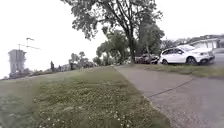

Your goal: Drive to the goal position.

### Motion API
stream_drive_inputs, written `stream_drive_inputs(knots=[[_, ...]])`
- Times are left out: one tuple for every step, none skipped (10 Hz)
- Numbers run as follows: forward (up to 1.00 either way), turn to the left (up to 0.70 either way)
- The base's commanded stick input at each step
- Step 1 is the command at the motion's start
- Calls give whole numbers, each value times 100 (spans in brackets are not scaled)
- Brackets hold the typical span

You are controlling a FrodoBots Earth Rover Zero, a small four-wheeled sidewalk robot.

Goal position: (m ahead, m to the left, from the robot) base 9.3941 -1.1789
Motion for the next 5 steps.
stream_drive_inputs(knots=[[70,0],[70,0],[70,0],[70,0],[70,0]])
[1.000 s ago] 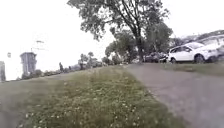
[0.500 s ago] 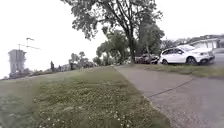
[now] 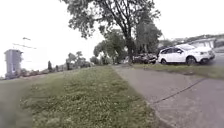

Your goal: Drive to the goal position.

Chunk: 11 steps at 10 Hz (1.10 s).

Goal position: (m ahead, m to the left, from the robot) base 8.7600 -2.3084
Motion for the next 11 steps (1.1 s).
stream_drive_inputs(knots=[[70,0],[70,0],[70,0],[70,0],[70,0],[70,0],[70,0],[70,0],[70,-7],[70,-35],[70,-35]])
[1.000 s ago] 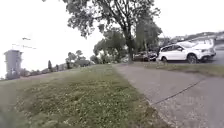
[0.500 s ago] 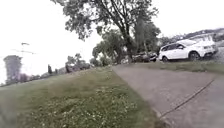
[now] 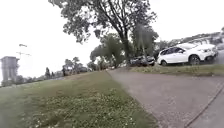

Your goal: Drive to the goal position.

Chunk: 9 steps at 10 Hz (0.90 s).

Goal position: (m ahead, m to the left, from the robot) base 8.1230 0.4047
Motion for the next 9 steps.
stream_drive_inputs(knots=[[70,-35],[70,-35],[70,-35],[70,-35],[70,-35],[70,-35],[70,-35],[70,-35],[70,-35]])
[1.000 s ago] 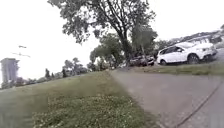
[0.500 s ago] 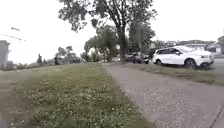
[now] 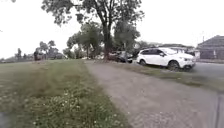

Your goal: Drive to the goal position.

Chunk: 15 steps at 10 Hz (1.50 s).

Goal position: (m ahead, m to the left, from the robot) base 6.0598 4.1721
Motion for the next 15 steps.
stream_drive_inputs(knots=[[70,-35],[70,-35],[70,-35],[70,-19],[70,0],[70,0],[70,0],[70,0],[70,0],[70,0],[70,25],[70,35],[70,35],[70,35],[70,35]])
